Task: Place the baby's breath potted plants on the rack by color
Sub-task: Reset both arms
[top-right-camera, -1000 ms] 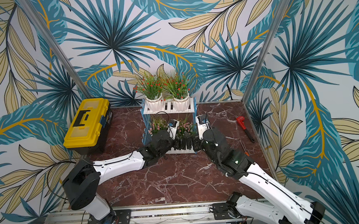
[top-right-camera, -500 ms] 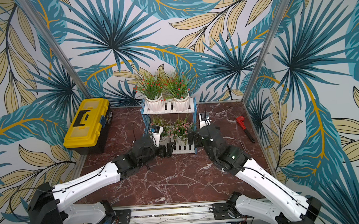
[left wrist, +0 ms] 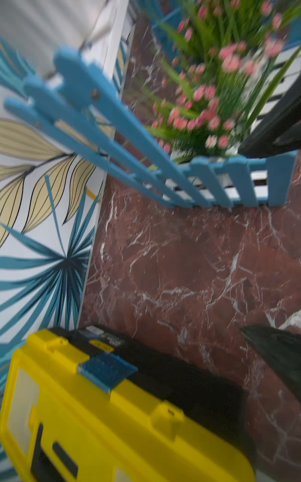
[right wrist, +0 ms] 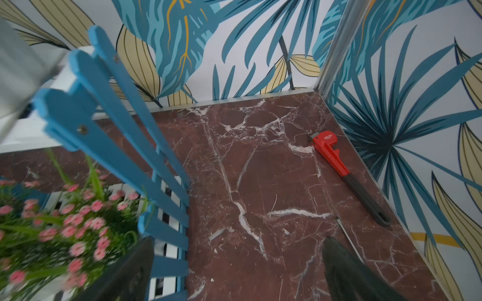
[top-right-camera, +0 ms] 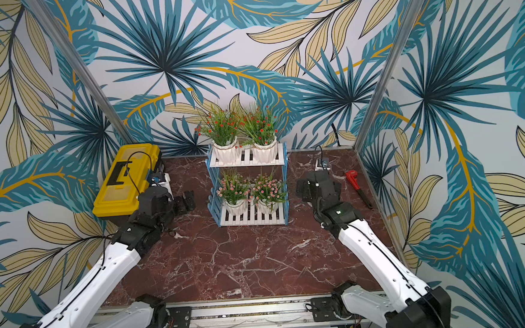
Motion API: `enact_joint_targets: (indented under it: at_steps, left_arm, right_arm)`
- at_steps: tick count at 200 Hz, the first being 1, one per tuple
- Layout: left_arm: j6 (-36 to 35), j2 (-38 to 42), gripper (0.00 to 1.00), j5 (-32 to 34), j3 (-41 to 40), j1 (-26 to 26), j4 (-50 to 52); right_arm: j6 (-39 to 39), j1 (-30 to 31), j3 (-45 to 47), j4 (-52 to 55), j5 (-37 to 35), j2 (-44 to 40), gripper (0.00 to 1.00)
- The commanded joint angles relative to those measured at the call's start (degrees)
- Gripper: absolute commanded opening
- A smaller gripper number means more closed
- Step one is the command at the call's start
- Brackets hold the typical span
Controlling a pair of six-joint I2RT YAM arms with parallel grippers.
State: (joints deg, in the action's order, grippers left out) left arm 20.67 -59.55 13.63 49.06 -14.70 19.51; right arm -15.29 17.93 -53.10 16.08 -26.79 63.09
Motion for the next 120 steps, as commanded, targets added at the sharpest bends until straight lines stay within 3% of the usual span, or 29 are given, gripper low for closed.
enact_joint_targets:
  at_steps: [1, 21, 45, 72, 107, 120]
  left_arm:
    - [-4.0, -1.9, 0.99, -2.6, -4.8, 4.4, -5.2]
    - [-5.8, -3.7, 0.99, -2.5, -7.7, 4.6, -9.1]
    - [-15.8, -7.3, 0.99, 3.0, -14.7, 4.8, -23.8]
    - [-19.1, -14.6, 0.99, 1.2, -17.4, 6.9, -31.7]
    - [-19.8, -16.7, 0.99, -3.2, -21.8, 8.1, -46.1]
    - [-20.4, -19.3, 1.00, -5.4, -20.9, 9.0, -48.4]
  right_arm:
    - [2.3, -2.3, 8.7, -19.2, 3.5, 0.1, 1.00]
    - [5.6, -2.7, 15.4, -27.6, -0.5, 0.2, 0.99]
    - [6.8, -4.3, 19.6, -32.0, -6.7, 2.5, 0.99]
    - [12.7, -5.2, 26.6, -42.9, -5.8, 4.7, 0.99]
    - [14.1, -9.3, 33.5, -61.7, -1.4, 11.9, 0.99]
    - [14.6, -9.7, 32.2, -60.9, -0.7, 13.2, 0.99]
